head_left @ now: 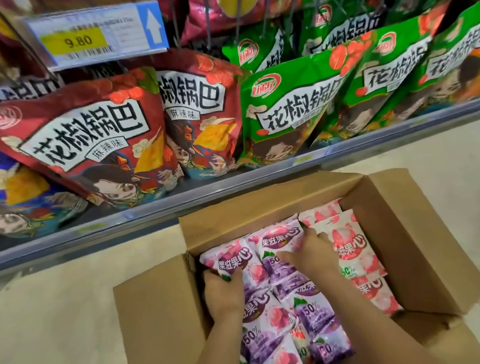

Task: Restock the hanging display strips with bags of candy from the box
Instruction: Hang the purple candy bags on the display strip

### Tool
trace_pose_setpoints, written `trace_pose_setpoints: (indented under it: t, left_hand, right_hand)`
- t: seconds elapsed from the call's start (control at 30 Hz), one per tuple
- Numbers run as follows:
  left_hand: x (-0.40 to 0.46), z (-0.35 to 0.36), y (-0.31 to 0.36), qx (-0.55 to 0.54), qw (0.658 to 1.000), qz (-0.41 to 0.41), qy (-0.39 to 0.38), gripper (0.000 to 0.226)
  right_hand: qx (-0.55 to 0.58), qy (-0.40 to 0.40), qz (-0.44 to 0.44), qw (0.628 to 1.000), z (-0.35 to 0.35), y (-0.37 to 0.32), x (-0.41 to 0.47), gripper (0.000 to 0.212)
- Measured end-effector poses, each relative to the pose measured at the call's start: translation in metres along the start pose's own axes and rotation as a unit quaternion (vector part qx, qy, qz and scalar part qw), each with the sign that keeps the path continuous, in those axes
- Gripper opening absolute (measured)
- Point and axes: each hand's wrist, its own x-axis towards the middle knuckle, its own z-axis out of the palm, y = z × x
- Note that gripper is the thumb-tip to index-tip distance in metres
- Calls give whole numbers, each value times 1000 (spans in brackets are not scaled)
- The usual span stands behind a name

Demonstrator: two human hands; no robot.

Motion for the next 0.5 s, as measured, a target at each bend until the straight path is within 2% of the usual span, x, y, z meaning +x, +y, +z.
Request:
trace_pose_setpoints:
  t: [0.03, 0.13, 0.17, 0.3, 0.37, 0.43, 0.5]
  left_hand:
    - [2, -1, 1, -9, 1000, -2, -10, 37]
    - [3, -4, 4, -36, 999, 8, -30, 30]
    - [3, -4, 3, -41, 999, 14, -33, 33]
    - [-5, -8, -1, -88, 994, 19, -67, 55]
    - [-8, -10, -4, -117, 990, 16, -81, 56]
    - [-13, -13, -5, -128, 987, 16, -97, 56]
    - [-19, -16, -5, -132, 985, 12, -113, 61]
  right_hand:
    - [24, -16, 5, 1000, -1, 0, 1, 74]
    - [90, -56, -7, 994, -5, 4, 3, 38]
    - [112, -59, -10, 992, -6, 5, 1, 32]
    - [212, -63, -25, 975, -9, 17, -7, 24]
    - [281, -81, -14, 956, -13, 21, -20, 34]
    - [356, -98, -5, 929, -18, 29, -38, 69]
    - [408, -95, -8, 908, -25, 37, -56, 82]
